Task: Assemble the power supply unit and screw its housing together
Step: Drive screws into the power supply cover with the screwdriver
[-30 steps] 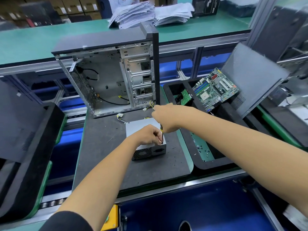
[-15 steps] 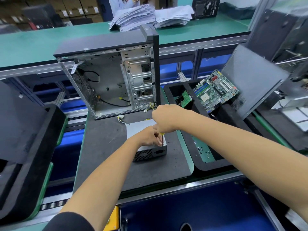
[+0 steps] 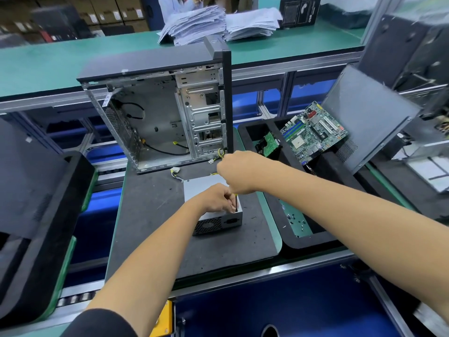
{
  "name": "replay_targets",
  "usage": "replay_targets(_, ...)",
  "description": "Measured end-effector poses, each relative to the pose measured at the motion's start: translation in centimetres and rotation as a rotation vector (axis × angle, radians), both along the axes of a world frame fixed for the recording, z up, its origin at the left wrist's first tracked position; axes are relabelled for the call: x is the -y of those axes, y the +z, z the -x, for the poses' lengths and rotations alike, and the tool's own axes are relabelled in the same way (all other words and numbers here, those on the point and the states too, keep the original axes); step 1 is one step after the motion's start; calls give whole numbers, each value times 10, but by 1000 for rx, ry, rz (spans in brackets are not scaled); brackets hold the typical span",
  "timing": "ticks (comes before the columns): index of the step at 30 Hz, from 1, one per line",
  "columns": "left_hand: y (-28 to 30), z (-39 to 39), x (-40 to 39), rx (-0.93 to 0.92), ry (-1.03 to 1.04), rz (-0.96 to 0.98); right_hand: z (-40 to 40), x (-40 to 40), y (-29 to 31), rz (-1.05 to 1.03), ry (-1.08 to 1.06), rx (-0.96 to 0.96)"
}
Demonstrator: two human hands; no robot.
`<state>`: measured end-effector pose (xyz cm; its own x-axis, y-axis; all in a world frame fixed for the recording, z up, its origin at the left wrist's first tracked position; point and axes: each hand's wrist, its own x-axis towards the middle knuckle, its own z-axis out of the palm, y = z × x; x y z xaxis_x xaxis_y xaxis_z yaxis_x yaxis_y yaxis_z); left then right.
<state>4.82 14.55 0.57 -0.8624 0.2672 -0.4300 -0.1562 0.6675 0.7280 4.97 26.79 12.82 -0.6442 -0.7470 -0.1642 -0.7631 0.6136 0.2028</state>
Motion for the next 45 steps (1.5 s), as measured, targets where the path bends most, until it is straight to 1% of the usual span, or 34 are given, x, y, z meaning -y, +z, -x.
replay_targets(4,-2,-1,1,13,1,-5,-5,-3,-1,-61,16,-13)
replay_targets(6,-2,-1,1,5,-3,5,-5,-4,0,-79,-5,37)
replay_targets(8,-1,0,1,-4,-15,11,-2,-7,2,-103,-40,126)
replay_targets(10,0,1,1,-6,-17,14,0,-10,3,-114,-25,154)
replay_targets(14,1,1,0,0,-22,22,2,-11,3,-11,-5,69)
replay_targets(20,1,1,-1,-15,-39,40,1,1,-7,68,68,59)
replay_targets(27,1,-1,0,-8,-20,25,7,1,-7,83,9,63)
replay_targets(32,3,-1,-1,-13,-20,18,10,-1,-8,109,-40,106)
replay_targets(35,7,-2,2,30,-60,-38,17,-3,-10,164,-122,212)
replay_targets(37,10,-4,4,49,-91,-83,26,-8,-9,258,-191,318)
replay_targets(38,12,-5,5,29,-94,-85,31,-11,-9,320,-229,365)
replay_targets(40,13,-5,1,-41,-41,-97,43,-16,-10,465,-332,444)
replay_targets(42,15,-3,-7,-113,52,-157,55,-21,-13,583,-448,486)
replay_targets(45,20,6,-26,-174,179,-228,74,-26,-24,590,-580,539)
